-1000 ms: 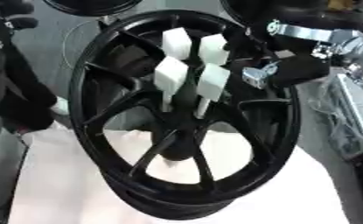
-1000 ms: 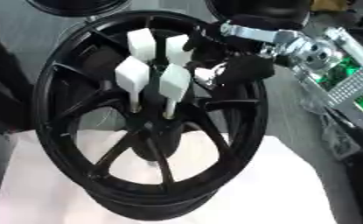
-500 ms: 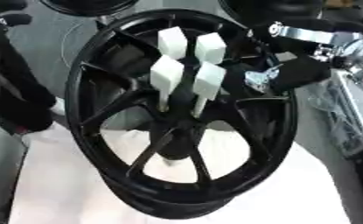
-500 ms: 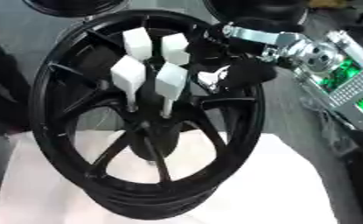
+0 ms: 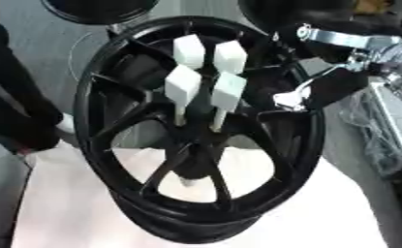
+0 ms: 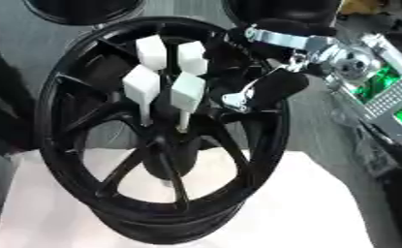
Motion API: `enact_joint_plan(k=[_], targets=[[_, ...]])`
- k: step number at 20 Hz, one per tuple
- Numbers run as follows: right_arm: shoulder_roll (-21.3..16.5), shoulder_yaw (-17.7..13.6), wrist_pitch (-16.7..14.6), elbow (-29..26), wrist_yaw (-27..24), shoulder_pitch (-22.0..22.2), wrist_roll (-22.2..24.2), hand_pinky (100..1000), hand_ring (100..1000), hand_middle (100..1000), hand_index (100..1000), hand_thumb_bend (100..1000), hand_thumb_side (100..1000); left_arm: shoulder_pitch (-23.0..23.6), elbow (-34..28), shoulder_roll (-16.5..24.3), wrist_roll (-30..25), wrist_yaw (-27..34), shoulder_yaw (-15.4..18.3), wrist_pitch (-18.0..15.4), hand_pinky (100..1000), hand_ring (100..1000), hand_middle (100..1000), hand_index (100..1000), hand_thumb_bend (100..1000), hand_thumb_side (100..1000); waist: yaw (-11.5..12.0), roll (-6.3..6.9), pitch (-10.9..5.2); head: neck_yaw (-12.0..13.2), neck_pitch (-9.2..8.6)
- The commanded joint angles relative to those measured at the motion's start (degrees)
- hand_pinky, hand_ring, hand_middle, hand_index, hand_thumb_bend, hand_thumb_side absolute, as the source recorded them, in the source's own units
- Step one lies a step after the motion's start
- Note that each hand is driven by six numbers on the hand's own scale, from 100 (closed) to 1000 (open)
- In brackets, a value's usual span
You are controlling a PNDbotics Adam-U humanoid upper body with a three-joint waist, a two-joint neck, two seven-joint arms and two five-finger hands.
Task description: Pull the pin out of the wheel hub.
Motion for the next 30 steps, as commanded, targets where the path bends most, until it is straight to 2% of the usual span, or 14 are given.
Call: enact_joint_plan(k=[1, 5, 10, 19, 30], targets=[[-1.07, -0.71, -0.12, -0.65, -0.34, -0.72, 0.77, 726, 857, 692, 822, 301, 214, -0.3, -1.18, 4.51, -0.45, -0.04, 0.85, -0.13, 639, 616, 526, 655, 100, 601, -0.07, 0.28, -1.37, -0.33, -0.05], [-0.36, -0.61, 0.15, -0.32, -0.44, -0.92, 1.18, 726, 857, 691, 822, 291, 199, -0.59, -1.18, 7.62, -0.73, 0.13, 1.22, -0.47, 640, 617, 527, 656, 100, 591, 0.17, 0.22, -1.58, -0.55, -0.05], [0.7, -0.37, 0.69, 0.37, -0.18, -0.94, 1.45, 726, 857, 691, 822, 285, 196, -0.95, -1.18, 9.53, -0.71, 0.79, 1.53, -1.05, 640, 617, 527, 656, 100, 588, 0.45, -0.11, -1.72, -0.65, -0.05], [2.2, 0.09, 1.25, 1.22, 0.22, -1.1, 1.95, 726, 857, 691, 821, 265, 186, -1.06, -1.18, 10.31, -0.82, 0.91, 1.61, -1.18, 639, 617, 527, 657, 100, 587, 0.8, -0.66, -1.9, -0.81, -0.05], [2.8, 0.13, 0.76, 2.34, 0.95, -1.24, 1.76, 733, 861, 689, 821, 266, 173, -1.02, -1.18, 10.07, -0.83, 0.85, 1.68, -1.19, 635, 617, 526, 656, 100, 588, 1.27, -0.73, -1.73, -1.26, -0.05]])
